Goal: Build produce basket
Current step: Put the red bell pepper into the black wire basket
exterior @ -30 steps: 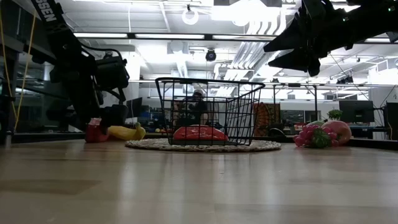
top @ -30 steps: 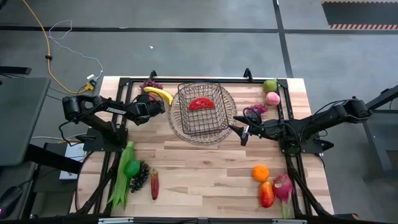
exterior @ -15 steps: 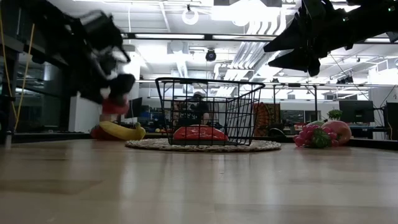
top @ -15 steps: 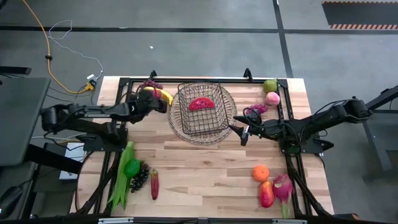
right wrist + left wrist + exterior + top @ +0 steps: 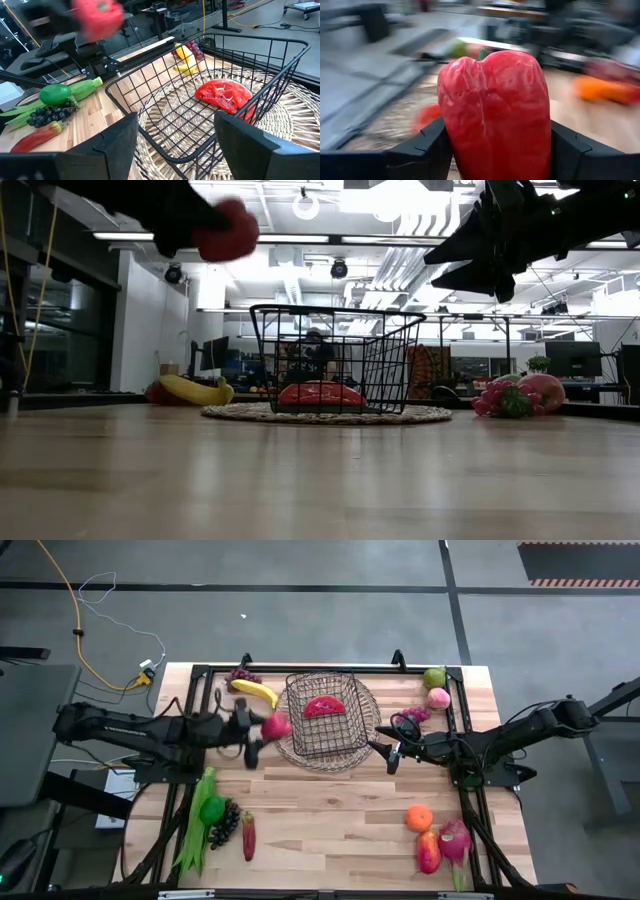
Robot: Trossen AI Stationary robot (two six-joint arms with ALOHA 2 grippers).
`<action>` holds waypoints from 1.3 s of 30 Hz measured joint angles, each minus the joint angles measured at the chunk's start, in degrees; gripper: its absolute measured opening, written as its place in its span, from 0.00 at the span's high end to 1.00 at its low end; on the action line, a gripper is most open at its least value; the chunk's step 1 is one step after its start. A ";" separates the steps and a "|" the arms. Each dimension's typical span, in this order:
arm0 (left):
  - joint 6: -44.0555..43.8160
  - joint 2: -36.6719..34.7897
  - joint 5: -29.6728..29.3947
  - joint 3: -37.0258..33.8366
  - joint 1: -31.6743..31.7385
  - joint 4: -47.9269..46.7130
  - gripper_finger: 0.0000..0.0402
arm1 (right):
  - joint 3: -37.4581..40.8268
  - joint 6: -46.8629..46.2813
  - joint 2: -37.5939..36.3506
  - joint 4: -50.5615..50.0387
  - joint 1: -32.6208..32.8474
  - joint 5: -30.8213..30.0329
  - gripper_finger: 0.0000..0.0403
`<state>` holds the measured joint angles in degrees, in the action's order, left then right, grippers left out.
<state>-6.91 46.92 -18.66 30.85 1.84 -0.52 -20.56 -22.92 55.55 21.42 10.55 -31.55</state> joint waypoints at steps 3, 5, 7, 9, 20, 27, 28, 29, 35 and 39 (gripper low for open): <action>0.14 0.53 0.58 0.00 -5.67 1.78 0.45 | 0.00 0.46 0.00 0.05 0.00 0.00 0.37; 1.22 1.40 -1.96 -0.76 -9.32 4.90 0.45 | 0.00 0.81 0.00 0.14 0.00 0.00 0.37; 3.79 1.59 -5.44 -3.38 -12.32 12.47 0.45 | 0.00 0.87 0.00 0.29 0.00 0.00 0.37; 6.00 1.68 -7.67 -7.13 -14.25 21.39 0.45 | 0.00 0.87 0.00 0.56 0.00 0.00 0.37; 4.54 1.61 -8.41 -18.82 -13.20 41.99 0.45 | 0.00 4.48 0.00 4.45 0.00 0.02 0.37; 4.54 1.61 -8.66 -18.82 -12.73 41.90 0.45 | 0.00 4.98 0.00 4.56 0.00 0.07 0.37; 4.54 1.61 -8.69 -18.82 -12.73 41.90 0.45 | 0.00 4.98 0.00 4.58 0.00 0.07 0.37; 4.54 1.61 -8.72 -18.82 -12.73 41.88 0.45 | 0.00 4.98 0.00 4.56 0.00 0.09 0.37; 4.08 1.74 -8.81 -18.82 -12.73 41.84 0.44 | 0.00 5.21 0.00 4.58 0.00 0.13 0.37; 3.07 2.02 -11.95 -18.10 -12.78 41.16 0.44 | 0.00 5.42 0.00 4.56 0.00 0.20 0.37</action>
<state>-3.84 48.94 -30.61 12.75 -10.94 40.65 -20.56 -17.50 55.55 25.98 10.55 -31.35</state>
